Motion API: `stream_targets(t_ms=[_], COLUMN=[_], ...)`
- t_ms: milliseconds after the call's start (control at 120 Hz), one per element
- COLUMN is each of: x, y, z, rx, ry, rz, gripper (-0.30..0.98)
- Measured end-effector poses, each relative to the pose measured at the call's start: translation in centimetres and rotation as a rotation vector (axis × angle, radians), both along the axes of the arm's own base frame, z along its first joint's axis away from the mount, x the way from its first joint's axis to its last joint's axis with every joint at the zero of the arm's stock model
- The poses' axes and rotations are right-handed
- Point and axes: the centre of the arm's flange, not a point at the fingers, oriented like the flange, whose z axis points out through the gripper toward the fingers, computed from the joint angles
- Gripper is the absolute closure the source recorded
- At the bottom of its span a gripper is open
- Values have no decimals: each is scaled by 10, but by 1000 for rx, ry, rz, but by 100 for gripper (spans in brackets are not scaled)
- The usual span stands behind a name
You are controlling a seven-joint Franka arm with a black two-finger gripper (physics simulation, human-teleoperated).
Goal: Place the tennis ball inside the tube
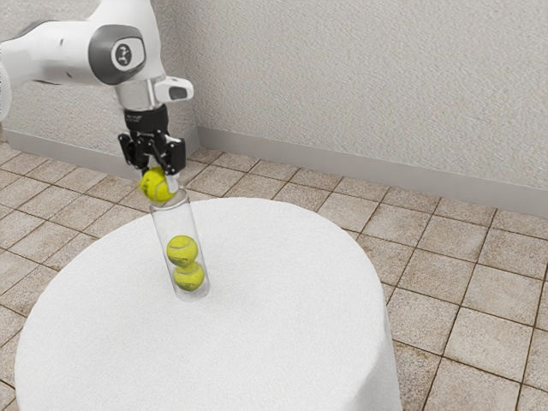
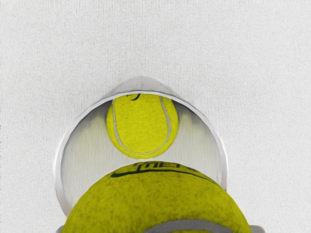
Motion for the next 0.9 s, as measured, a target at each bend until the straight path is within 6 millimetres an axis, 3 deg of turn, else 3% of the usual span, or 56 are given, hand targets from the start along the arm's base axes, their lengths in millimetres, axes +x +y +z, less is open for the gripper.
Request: stream_targets(t_ms=[200,400,483,717,817,900], x=[10,9,-3,-45,-51,-55], y=[4,3,2,-32,-52,-52], z=[-2,5,14,92,103,108], rx=[4,-14,-17,35,52,59], ry=[-40,-73,-84,-200,-216,-221], rz=[-6,-7,-15,-184,-258,-280], gripper=[33,14,9,3,2,1])
